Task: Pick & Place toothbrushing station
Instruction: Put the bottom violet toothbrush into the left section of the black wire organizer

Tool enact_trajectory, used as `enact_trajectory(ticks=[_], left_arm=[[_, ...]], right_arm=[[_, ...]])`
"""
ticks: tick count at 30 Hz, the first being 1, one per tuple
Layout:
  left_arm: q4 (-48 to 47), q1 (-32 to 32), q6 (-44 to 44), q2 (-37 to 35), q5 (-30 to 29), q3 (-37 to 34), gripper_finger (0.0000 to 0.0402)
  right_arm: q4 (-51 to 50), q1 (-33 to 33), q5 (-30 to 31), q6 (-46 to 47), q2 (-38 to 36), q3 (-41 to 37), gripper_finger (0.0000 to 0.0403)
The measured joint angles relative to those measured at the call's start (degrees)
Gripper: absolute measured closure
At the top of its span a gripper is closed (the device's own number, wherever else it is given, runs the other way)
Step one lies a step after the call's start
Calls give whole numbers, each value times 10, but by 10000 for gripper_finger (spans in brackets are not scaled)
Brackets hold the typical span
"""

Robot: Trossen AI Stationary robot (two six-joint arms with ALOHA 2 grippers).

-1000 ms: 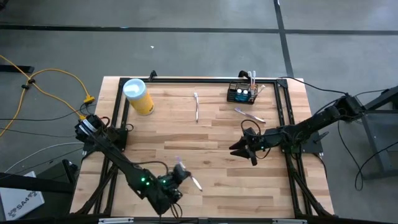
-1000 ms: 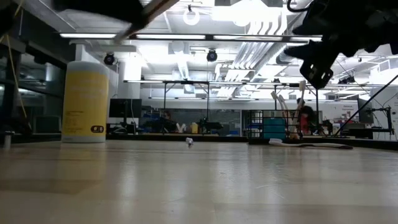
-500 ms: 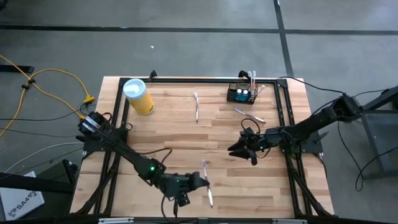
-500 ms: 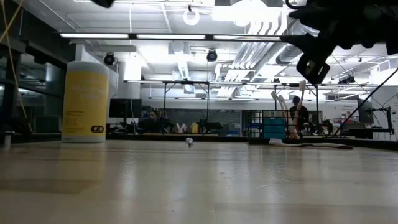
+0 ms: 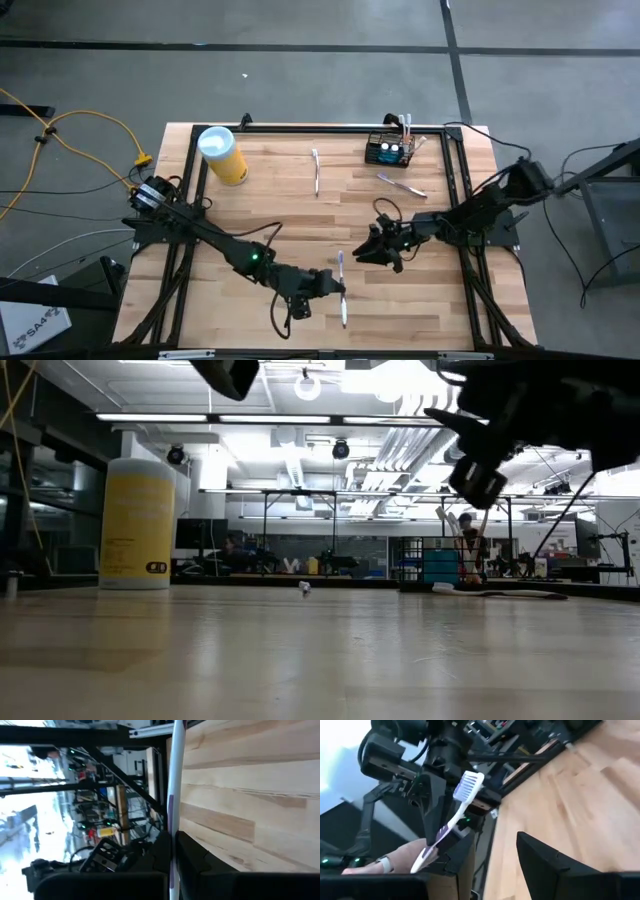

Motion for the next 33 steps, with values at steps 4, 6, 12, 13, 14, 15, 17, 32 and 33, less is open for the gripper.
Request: enact_trajectory(ticks=[4, 6, 12, 13, 14, 15, 17, 32, 33], left_arm=[[25, 8, 28, 14, 8, 1, 398], [32, 8, 43, 24, 6, 1, 398], [45, 8, 80, 47, -21, 1, 398], [44, 8, 82, 47, -24, 1, 398], [44, 8, 82, 47, -26, 1, 398], [49, 8, 83, 47, -28, 1, 398], [63, 8, 83, 47, -41, 1, 398], [67, -11, 83, 47, -49, 1, 399], [67, -13, 83, 47, -49, 1, 399]], right_arm=[[9, 0, -42, -4, 48, 56, 267], [9, 0, -63, -12, 65, 82, 267], [-13, 0, -87, -20, 80, 112, 267], [-17, 0, -85, -22, 80, 112, 267], [-17, 0, -85, -23, 80, 112, 267], [-13, 2, -85, -23, 80, 112, 267], [-13, 3, -86, -24, 80, 112, 267], [-13, 7, -105, -28, 79, 112, 267], [-13, 7, -105, -28, 79, 112, 267]])
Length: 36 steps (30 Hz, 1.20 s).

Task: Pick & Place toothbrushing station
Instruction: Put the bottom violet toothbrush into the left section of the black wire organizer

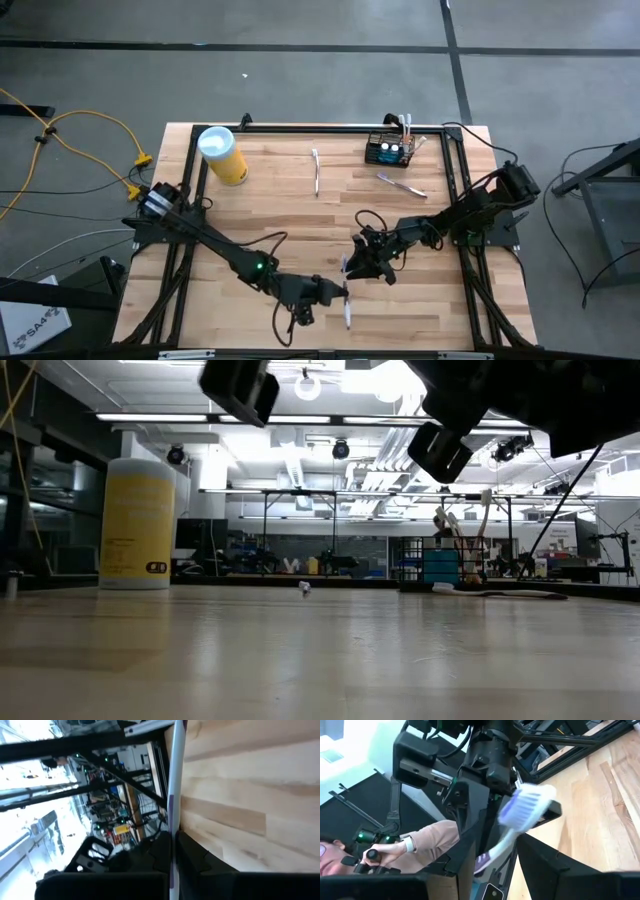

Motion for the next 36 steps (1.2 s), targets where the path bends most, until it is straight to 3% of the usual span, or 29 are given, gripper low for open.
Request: enact_trajectory(ticks=[22, 36], left_arm=[[5, 9, -2, 0, 42, 0, 399], [8, 13, 1, 0, 62, 0, 399]], right_arm=[[1, 16, 17, 0, 0, 0, 272], [1, 15, 17, 0, 0, 0, 377]])
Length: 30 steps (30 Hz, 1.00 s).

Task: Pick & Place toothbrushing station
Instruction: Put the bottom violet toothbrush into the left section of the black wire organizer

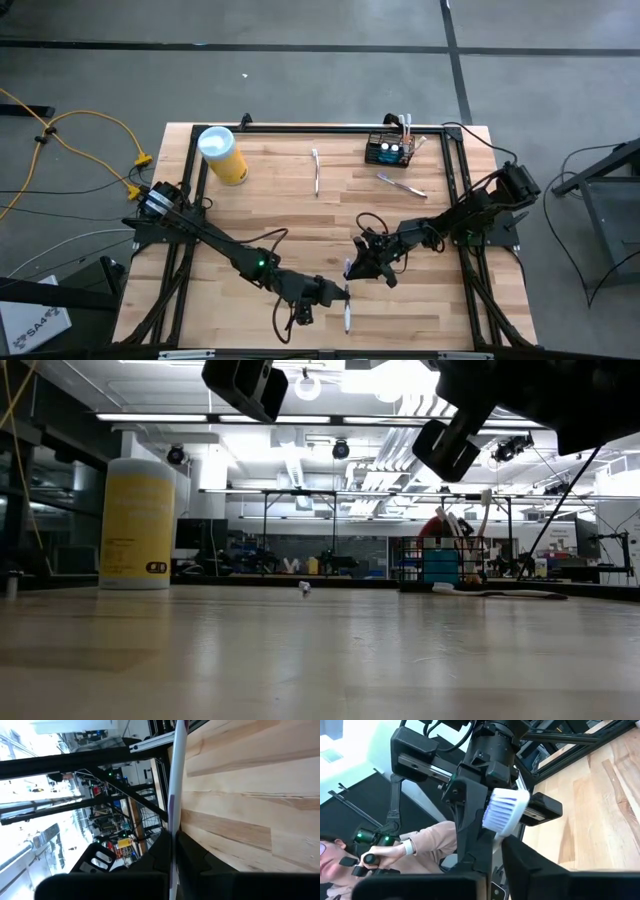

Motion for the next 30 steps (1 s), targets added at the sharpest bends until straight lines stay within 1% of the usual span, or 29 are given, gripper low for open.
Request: enact_trajectory(ticks=[4, 9, 13, 17, 19, 22, 30], left_arm=[[-1, 4, 0, 0, 11, 0, 399], [0, 5, 12, 0, 25, 0, 397], [2, 5, 41, 0, 26, 0, 380], [13, 5, 41, 0, 27, -1, 365], [18, 4, 38, 0, 27, -1, 370], [20, 4, 38, 0, 27, -1, 392], [24, 4, 39, 0, 27, -1, 396]], right_arm=[[0, 0, -1, 7, 0, 0, 388], [1, 0, -1, 38, 0, 0, 391], [4, 0, -2, 68, 0, 0, 396], [7, 0, -2, 87, 0, 0, 397], [8, 0, -2, 89, -1, 0, 397], [7, 0, -3, 91, -1, 0, 396], [15, 0, -10, 91, -1, 0, 388]])
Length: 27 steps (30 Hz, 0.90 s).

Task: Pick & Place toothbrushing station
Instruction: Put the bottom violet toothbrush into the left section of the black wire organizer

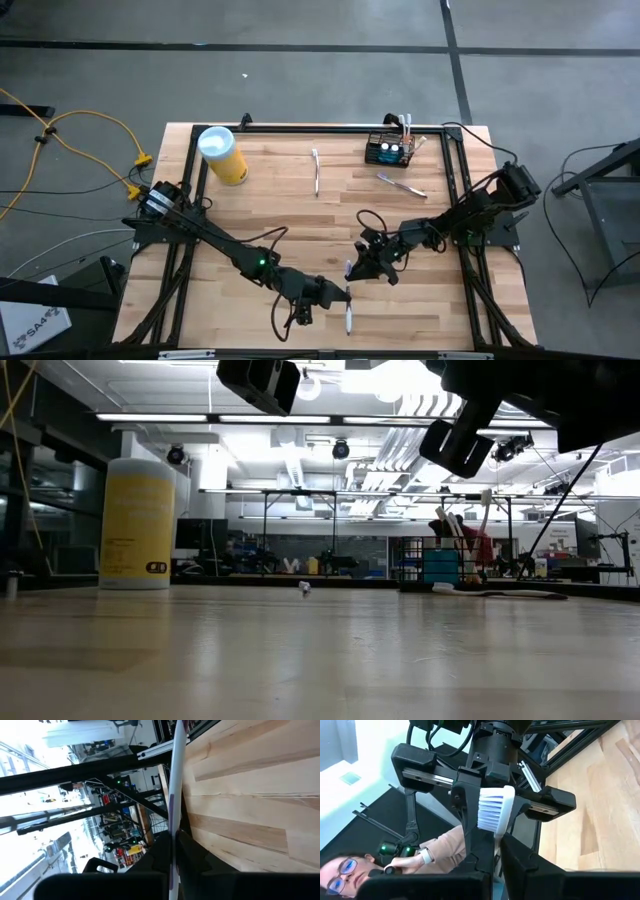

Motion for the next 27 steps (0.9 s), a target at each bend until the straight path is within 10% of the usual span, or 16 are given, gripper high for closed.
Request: enact_trajectory(ticks=[27], left_arm=[[2, -1, 1, -1, 0, 1, 398]], right_arm=[[-2, 0, -3, -22, 1, 12, 385]])
